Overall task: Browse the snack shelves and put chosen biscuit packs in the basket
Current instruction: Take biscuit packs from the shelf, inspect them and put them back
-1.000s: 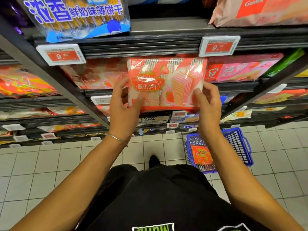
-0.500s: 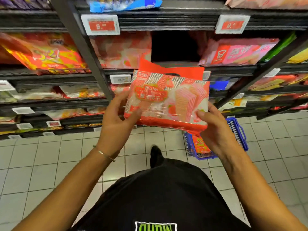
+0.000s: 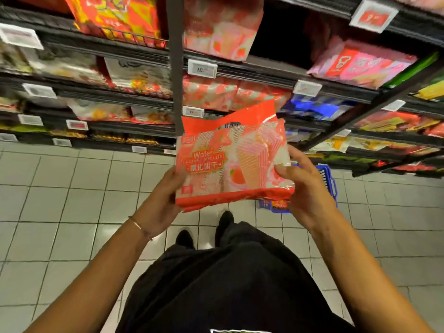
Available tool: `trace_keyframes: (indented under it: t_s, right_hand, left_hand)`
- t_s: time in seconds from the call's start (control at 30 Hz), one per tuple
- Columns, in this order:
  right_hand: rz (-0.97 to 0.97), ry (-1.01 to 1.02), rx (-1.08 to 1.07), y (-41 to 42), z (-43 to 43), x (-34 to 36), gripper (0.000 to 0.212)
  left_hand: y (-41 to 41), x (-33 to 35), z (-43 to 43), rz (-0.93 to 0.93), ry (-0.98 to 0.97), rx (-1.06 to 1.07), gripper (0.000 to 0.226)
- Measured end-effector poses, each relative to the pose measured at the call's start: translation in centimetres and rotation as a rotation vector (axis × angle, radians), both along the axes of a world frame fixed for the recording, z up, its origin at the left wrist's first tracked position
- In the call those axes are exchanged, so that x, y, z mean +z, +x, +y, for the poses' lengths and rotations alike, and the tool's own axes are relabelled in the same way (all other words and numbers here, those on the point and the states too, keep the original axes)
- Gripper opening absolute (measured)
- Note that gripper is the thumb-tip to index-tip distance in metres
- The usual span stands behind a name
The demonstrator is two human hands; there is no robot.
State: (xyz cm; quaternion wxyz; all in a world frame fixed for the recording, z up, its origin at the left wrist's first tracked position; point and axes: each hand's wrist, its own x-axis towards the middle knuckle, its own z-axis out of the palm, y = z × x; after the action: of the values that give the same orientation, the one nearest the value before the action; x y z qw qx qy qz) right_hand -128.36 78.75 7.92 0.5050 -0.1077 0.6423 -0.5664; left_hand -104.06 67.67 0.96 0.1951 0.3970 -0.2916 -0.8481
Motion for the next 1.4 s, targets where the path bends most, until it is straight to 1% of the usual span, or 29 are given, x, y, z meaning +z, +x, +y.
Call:
trace_keyframes:
  t_s: [0.03, 0.07, 0.13, 0.17, 0.23, 0.33, 0.5, 0.6, 0.63, 0.7, 0.73, 0.77, 0.87, 0.93, 1.03, 1.07, 1.17, 1.27, 1.33, 1.4]
  right_hand:
    - [0.005, 0.015, 0.032, 0.2, 0.2, 0.1, 0.081]
    - [0.011, 0.028, 0.067, 0.3, 0.4, 0.1, 0.081]
    - [0.016, 0.051, 0.141, 0.3, 0.8, 0.2, 0.081]
    - [0.009, 0.062, 0.180, 0.1, 1.0, 0.3, 0.079]
    - [-0.034, 0.071, 0.239, -0.5, 1.5, 0.3, 0.073]
    - [-0.123, 0.055, 0.241, -1.6, 2.6, 0.2, 0.068]
    - [-0.142, 0.087, 0.176, -3.6, 4.7, -0.1, 0.061]
    - [-0.147, 0.113, 0.180, -5.1, 6.0, -0.3, 0.057]
    - [-0.157, 0.115, 0.175, -5.5, 6.5, -0.4, 0.051]
    - [-0.183, 0.118, 0.169, -6.2, 7.3, -0.5, 0.029]
    - [-0.193, 0.121, 0.170, -6.5, 7.6, -0.4, 0.022]
    - [-0.196, 0.129, 0.167, -6.7, 8.0, -0.3, 0.020]
    - [-0.188, 0.138, 0.144, -7.3, 8.8, -0.4, 0.024]
    - [-0.202, 0.128, 0.115, -7.5, 9.2, -0.6, 0.030]
    - [-0.209, 0.102, 0.121, -7.7, 9.6, -0.7, 0.025]
    - [-0.212, 0.096, 0.125, -7.8, 9.6, -0.7, 0.026]
    - [-0.224, 0.095, 0.130, -7.8, 9.6, -0.7, 0.047]
    - [-0.229, 0.085, 0.123, -7.8, 9.6, -0.6, 0.057]
    - [-0.235, 0.079, 0.107, -7.8, 9.7, -0.8, 0.056]
    - [-0.261, 0.069, 0.078, -8.0, 9.8, -0.9, 0.046]
  left_hand:
    - [0.3, 0.0, 0.4, 0.031, 0.077, -0.017, 0.056]
    - [0.4, 0.2, 0.8, 0.035, 0.114, -0.030, 0.050]
    - [0.5, 0.3, 1.8, -0.008, 0.076, -0.041, 0.030]
    - [0.5, 0.3, 2.3, -0.021, 0.058, -0.021, 0.025]
    - [0.3, 0.5, 3.0, -0.022, 0.066, 0.054, 0.026]
    - [-0.6, 1.5, 4.1, -0.007, 0.061, 0.115, 0.029]
    - [-3.1, 3.7, 5.4, -0.016, 0.010, 0.087, 0.033]
    - [-4.9, 4.5, 6.1, -0.057, 0.026, 0.063, 0.033]
    - [-5.4, 4.7, 6.3, -0.074, 0.033, 0.051, 0.033]
    - [-6.2, 5.0, 6.7, -0.110, 0.039, 0.019, 0.035]
    - [-6.6, 5.1, 6.9, -0.125, 0.039, 0.001, 0.037]
    - [-6.9, 5.3, 7.1, -0.138, 0.039, -0.018, 0.038]
    - [-7.7, 5.6, 7.6, -0.157, 0.031, -0.063, 0.037]
    - [-8.0, 5.6, 7.7, -0.162, 0.028, -0.071, 0.044]
    - [-8.3, 5.7, 7.8, -0.175, 0.028, -0.070, 0.048]
    - [-8.3, 5.6, 7.8, -0.179, 0.025, -0.072, 0.047]
    - [-8.2, 5.6, 7.9, -0.180, 0.007, -0.090, 0.047]
    - [-7.9, 5.6, 8.0, -0.178, -0.013, -0.078, 0.049]
    - [-7.7, 5.6, 7.9, -0.148, -0.013, -0.058, 0.056]
    - [-7.5, 5.7, 7.8, -0.118, 0.021, -0.052, 0.065]
